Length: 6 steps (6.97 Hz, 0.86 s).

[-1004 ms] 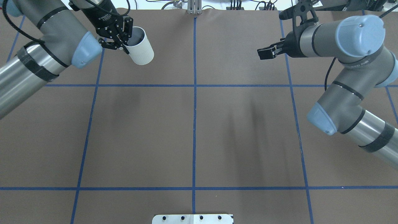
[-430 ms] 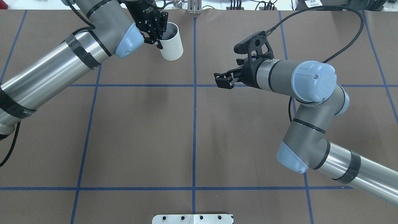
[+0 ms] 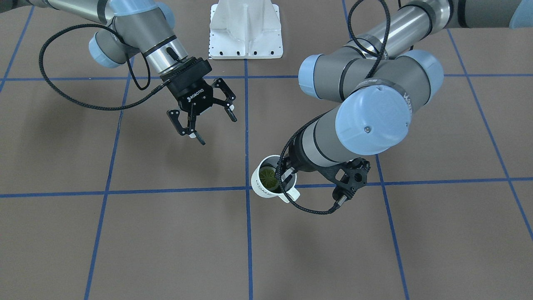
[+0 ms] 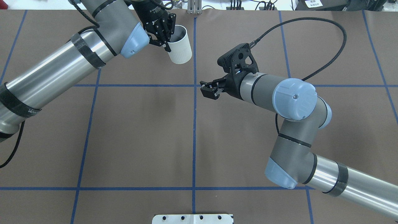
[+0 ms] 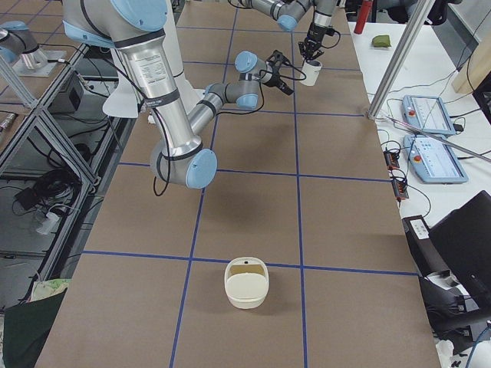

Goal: Left arm hands cup to right arm to dump lemon

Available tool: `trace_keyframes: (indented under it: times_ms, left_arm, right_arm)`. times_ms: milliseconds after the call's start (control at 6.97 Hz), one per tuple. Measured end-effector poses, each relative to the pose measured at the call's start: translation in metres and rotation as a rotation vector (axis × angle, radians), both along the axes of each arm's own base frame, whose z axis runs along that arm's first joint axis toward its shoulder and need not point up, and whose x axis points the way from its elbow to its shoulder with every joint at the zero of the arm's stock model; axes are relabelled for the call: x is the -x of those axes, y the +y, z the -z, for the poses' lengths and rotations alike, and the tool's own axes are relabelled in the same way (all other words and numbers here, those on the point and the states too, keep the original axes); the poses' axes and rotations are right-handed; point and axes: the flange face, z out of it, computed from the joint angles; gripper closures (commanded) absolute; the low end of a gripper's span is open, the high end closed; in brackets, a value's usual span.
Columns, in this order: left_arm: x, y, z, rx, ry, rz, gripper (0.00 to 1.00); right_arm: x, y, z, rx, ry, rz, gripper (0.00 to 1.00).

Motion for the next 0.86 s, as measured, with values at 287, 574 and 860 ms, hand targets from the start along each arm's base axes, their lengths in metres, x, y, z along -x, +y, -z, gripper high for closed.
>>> trace_keyframes:
  times_ms: [287,574,860]
  left_arm:
    - [-0.023,0.020,0.007,0.018,0.033,-0.061,1.00]
    - [-0.038,0.034,0.012,0.021,0.044,-0.093,1.00]
    - [-0.045,0.046,0.023,0.021,0.071,-0.124,1.00]
  right_arm:
    - [0.008,0.004,0.005,-0.007,-0.002,-0.020,0.02]
    - [0.009,0.003,0.005,-0.010,0.000,-0.043,0.02]
    - [0.011,0.004,0.005,-0.014,0.003,-0.070,0.02]
